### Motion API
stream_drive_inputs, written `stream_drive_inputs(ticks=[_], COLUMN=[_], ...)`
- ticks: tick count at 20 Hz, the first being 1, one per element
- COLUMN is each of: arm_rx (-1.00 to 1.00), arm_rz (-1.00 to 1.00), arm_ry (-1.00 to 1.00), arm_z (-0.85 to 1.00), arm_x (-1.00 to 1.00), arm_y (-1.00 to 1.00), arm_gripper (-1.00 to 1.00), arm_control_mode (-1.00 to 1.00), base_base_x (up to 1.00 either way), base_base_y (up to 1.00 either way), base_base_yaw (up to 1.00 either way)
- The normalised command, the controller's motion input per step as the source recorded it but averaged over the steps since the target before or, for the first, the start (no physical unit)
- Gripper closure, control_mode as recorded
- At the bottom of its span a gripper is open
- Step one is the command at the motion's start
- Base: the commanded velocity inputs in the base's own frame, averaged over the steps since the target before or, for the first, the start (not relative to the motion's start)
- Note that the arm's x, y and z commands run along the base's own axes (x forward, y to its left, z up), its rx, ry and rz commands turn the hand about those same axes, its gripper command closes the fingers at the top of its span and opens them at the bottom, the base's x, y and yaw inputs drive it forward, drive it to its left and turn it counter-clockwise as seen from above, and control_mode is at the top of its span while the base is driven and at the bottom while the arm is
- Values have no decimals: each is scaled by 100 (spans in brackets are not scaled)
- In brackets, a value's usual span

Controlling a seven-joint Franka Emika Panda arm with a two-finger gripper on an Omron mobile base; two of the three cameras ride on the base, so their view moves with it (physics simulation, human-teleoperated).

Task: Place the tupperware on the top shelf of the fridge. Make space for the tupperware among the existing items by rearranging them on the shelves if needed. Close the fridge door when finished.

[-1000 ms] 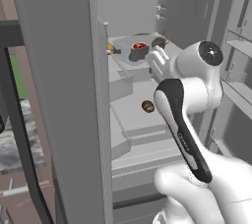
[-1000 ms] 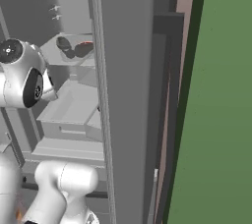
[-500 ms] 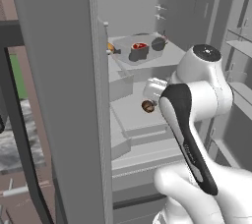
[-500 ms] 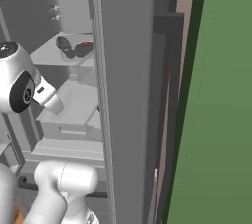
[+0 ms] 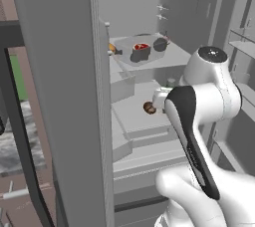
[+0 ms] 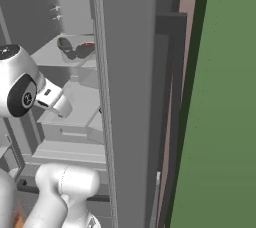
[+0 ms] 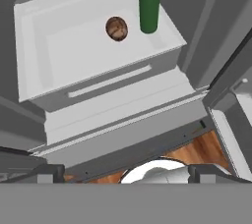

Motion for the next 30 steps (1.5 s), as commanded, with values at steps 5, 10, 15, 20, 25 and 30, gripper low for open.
stream_drive_inputs(ticks=[5,10,15,20,25,30], arm_rx=[0,0,0,0,0,0], arm_rz=[0,0,0,0,0,0], arm_ry=[1,0,0,0,0,0], arm_z=[0,0,0,0,0,0], arm_x=[0,0,0,0,0,0], arm_y=[0,0,0,0,0,0], arm_gripper=[-100,-100,-100,-100,-100,-100], arm_control_mode=[100,100,100,100,100,-100], base_base_x=[-46,-84,-37,-39,-43,-8], base_base_y=[12,41,18,0,0,0], base_base_yaw=[7,16,11,0,0,0])
